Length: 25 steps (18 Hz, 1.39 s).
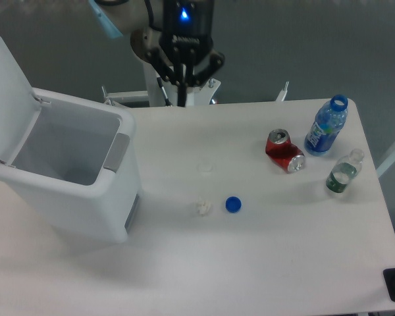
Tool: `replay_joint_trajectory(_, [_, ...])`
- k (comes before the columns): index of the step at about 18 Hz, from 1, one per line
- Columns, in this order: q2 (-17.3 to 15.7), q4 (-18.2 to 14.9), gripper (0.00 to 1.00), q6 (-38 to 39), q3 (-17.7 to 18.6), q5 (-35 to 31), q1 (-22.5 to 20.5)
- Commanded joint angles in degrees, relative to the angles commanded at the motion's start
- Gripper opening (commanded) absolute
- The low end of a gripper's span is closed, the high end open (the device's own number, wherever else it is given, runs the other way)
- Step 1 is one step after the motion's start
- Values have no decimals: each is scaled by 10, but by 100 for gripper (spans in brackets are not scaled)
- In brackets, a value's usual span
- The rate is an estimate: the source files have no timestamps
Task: Close the trash can
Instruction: 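Move the gripper over toward the raised trash can lid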
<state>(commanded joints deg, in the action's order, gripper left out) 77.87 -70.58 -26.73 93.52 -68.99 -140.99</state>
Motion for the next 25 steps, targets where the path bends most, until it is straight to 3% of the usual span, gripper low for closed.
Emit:
replay_joint_trajectory(9, [-11, 4, 2, 84, -9, 10, 111])
replay_joint_trajectory(19, [-27, 12, 2, 108, -20, 57, 131])
replay_joint_trajectory(25, [-31, 18, 2, 118, -25, 80, 166])
